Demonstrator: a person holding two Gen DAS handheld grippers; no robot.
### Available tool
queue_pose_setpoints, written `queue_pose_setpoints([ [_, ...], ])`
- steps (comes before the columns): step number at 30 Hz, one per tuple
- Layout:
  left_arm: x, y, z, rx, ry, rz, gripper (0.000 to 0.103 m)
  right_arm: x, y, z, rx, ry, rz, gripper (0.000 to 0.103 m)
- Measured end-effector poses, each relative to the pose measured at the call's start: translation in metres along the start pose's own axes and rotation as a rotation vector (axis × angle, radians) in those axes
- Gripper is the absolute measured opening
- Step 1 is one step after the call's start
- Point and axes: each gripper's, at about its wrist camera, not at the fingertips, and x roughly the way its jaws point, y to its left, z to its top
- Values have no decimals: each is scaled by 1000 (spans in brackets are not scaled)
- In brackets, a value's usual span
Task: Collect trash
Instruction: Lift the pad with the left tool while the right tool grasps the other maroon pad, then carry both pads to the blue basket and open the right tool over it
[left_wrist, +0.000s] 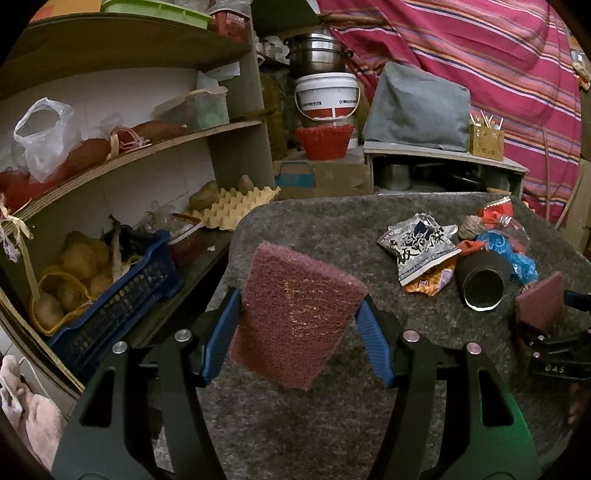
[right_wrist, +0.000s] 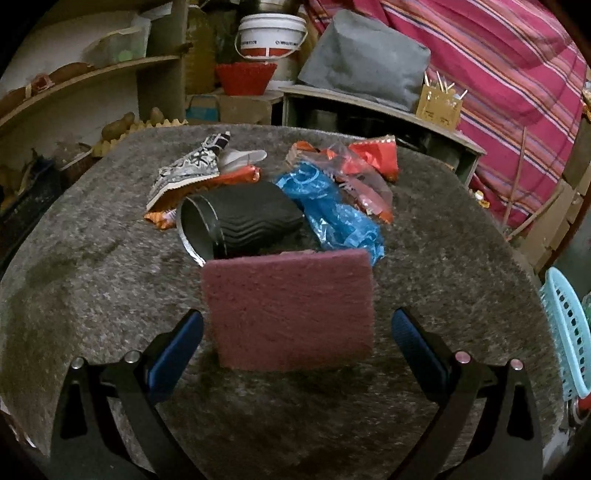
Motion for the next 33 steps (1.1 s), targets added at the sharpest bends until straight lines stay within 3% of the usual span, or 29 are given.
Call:
queue_pose_setpoints([
  [7,3,-8,0,10,11,1,62,4,-3,2,-7,4,-13,98],
  [9,5,-12,1,12,14,-3,62,3,-6,3,-12,-3,14,83],
  [17,6,-53,12,46,7,-43,62,-9,-41,8,14,-31,101,83],
  [27,5,-145,31,104,-11,-152,61,-33,-171,19,151,-99,39,83],
  [33,-4,-213,42,127,-41,-236,61,-48,-265,10,257,-122,-65,84],
])
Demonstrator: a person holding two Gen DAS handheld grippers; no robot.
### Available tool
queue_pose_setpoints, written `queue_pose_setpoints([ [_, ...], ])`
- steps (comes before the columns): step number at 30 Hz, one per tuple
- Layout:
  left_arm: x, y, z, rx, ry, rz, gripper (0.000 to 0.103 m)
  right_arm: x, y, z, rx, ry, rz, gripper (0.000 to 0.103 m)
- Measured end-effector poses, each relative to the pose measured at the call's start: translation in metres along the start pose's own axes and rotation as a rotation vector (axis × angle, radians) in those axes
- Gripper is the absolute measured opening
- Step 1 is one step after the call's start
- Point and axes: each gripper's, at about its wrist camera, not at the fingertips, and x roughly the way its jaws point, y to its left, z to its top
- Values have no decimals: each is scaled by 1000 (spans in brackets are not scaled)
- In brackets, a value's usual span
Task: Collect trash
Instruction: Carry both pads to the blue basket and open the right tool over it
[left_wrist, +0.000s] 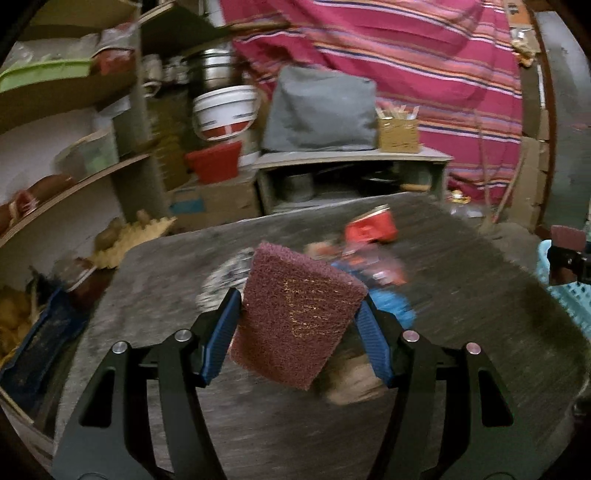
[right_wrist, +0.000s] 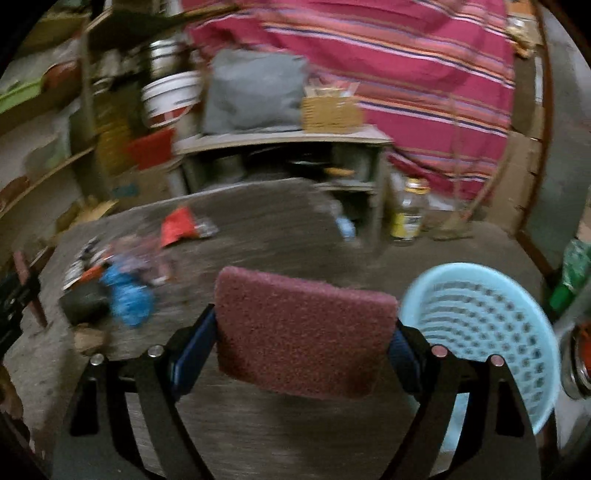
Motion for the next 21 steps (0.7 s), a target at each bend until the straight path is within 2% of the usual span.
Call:
queue_pose_setpoints([
  [5,4,-61,16,29,-30,-74,61,-6,-70,2,17,-9,-129,84],
  [10,5,-130,31,74,-56,-160,61,-5,-143,-7,72,7,-209,84],
  [14,8,-183,42,82,-68,-240,61,-8,-177,-19,106,13,-229,84],
  [21,5,-270,46,130,-62,-364,61,-6,-207,-29,133,12,-246,84],
])
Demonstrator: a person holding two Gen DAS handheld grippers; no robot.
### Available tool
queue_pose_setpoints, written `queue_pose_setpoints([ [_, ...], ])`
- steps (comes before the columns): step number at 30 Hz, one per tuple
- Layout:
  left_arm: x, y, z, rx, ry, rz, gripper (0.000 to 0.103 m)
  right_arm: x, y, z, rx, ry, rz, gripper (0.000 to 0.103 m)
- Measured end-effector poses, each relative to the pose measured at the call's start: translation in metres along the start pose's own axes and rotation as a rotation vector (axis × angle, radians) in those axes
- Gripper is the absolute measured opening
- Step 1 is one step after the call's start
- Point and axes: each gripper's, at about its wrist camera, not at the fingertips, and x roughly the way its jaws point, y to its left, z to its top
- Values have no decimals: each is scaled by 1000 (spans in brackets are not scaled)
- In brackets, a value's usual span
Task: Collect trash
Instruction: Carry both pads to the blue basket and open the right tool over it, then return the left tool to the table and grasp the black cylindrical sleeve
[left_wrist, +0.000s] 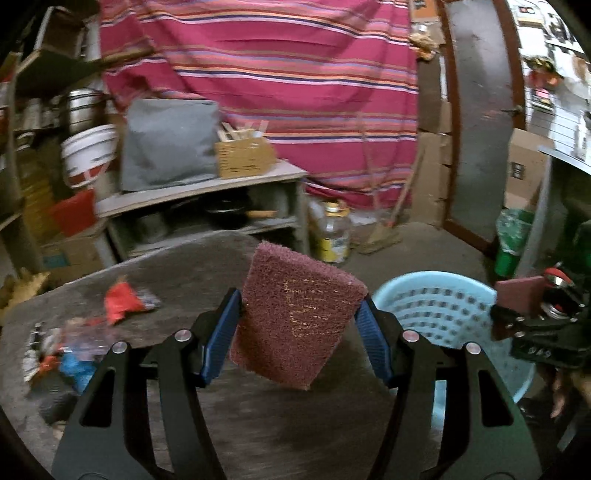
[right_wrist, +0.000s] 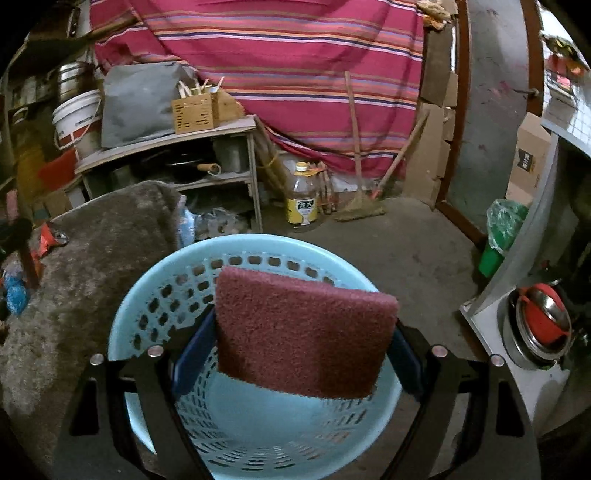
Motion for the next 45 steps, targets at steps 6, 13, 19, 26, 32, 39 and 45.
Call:
queue_pose_setpoints([
  [6,21,-50,2,57,22,-49,61,4,-21,-2,58,-2,-8,84],
  [13,42,-74,8,67,47,-89,62,11,-38,-5,114,12,7,84],
  [19,61,-71,15,13,101,-107,78,16,-38,-4,150,15,46,84],
  [26,47,-49,20,-25,86,-84,89,16,-23,-1,123,21,51,84],
  [32,17,-3,8,-48,66,-3,93,22,-3,3,111,41,52,85],
  [39,-15,68,-9,-71,57,106,97,18,21,6,118,48,31,97],
  [45,-35,129,-25,-72,64,211,98,10,42,6,91,28,34,97],
])
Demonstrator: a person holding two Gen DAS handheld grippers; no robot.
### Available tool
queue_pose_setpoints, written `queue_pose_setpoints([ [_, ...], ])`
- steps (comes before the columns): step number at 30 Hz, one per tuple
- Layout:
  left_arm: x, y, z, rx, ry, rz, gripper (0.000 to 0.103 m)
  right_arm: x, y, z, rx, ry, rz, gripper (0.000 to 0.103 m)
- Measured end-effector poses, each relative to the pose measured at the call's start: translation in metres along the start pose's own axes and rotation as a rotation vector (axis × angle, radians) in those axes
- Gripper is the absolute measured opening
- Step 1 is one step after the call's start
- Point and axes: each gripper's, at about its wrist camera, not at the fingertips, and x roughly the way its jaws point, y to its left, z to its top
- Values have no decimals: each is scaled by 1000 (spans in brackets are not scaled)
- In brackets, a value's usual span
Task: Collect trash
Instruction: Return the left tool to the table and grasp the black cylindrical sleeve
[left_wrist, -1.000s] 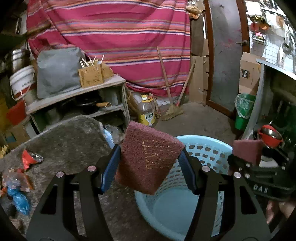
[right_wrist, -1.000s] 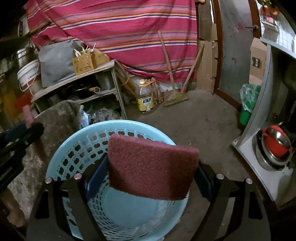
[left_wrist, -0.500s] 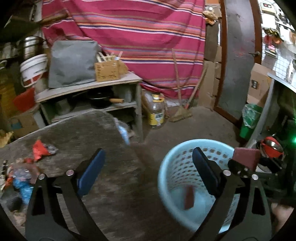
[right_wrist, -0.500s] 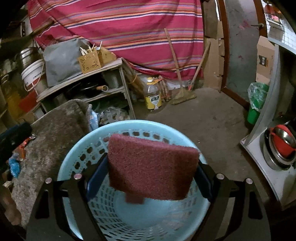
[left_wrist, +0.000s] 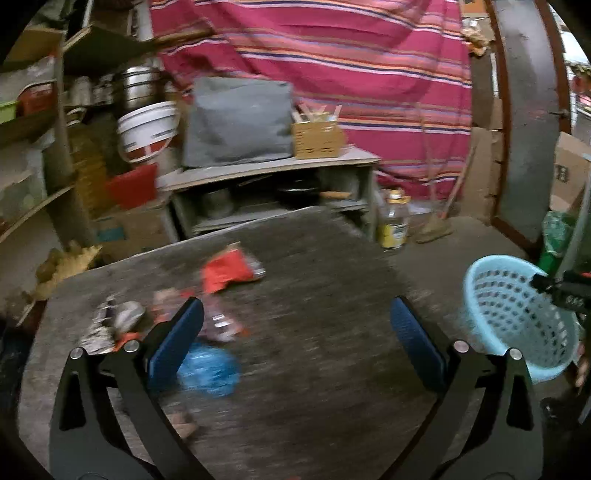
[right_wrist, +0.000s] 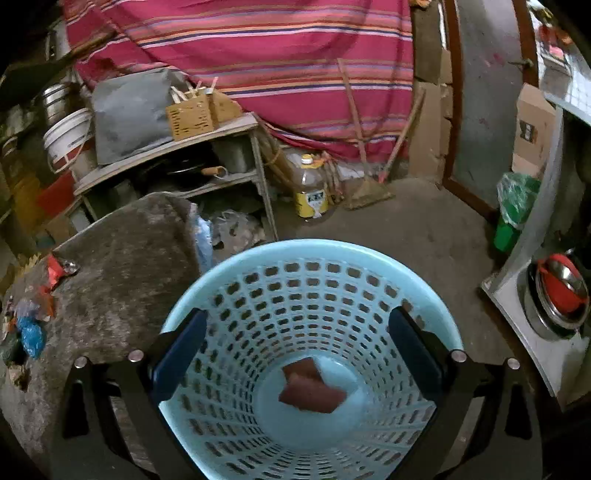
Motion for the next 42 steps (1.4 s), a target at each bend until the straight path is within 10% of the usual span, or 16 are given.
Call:
queue_pose_setpoints([
  [22,18,145,-66,-36,117,185,97,3,120,-16,-122,42,86,99],
  [34,48,169,-81,-58,216,115,97,11,183,-27,-189,84,138,99],
  [42,59,163,-81,-88,257,18,77,8,209,-34,-269,84,134,99],
])
